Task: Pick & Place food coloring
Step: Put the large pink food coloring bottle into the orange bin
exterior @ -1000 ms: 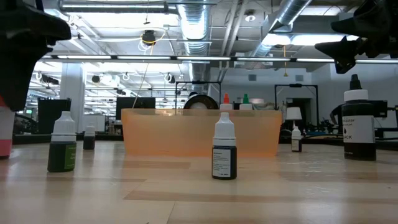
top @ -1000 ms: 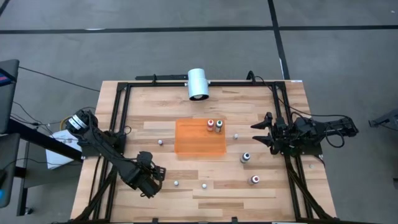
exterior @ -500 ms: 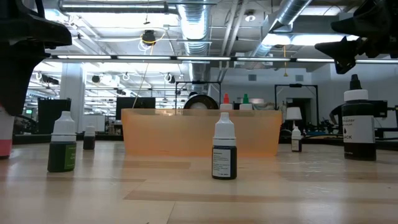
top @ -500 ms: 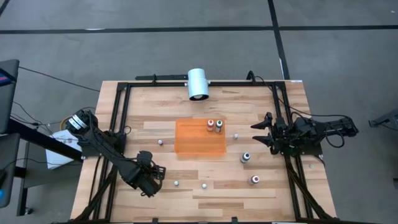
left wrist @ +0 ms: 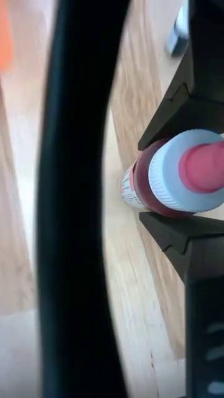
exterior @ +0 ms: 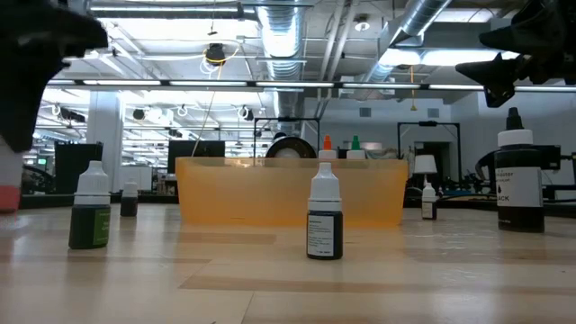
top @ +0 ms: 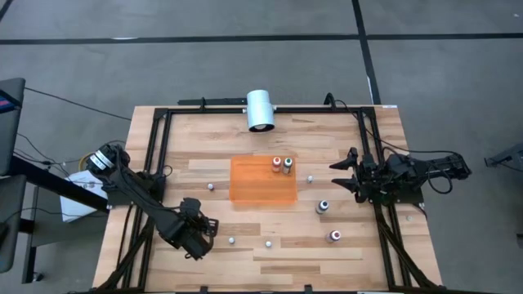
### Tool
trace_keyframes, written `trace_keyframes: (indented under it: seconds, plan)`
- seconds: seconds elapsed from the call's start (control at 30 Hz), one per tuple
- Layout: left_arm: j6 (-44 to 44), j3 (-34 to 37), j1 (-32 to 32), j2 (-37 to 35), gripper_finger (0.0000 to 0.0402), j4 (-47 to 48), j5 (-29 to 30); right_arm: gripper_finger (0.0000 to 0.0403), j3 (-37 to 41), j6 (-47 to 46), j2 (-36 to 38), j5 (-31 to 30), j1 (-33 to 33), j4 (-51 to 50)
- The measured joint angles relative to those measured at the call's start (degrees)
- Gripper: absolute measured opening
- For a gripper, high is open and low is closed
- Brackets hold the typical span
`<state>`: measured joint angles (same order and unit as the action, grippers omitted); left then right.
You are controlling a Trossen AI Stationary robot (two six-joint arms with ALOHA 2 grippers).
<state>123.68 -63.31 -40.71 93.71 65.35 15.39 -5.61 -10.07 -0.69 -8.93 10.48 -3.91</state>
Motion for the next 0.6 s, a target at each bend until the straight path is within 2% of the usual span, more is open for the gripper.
trace_keyframes:
  seconds: [0.13,0.33,0.6]
  plan:
    - [-0.6,-5.2,0.3,-0.4,0.0162,5.5,4.2,0.0240,0.0,0.0,0.0,0.0,0.0,-0.4]
    - [-4.0,-16.1,1.7,-0.4,0.0144,15.6,11.1,0.0240,0.0,0.0,0.0,0.0,0.0,-0.4]
    - [-17.0,-30.0,5.6,-0.4,0.0151,20.5,21.1,0.0240,0.0,0.0,0.0,0.0,0.0,-0.4]
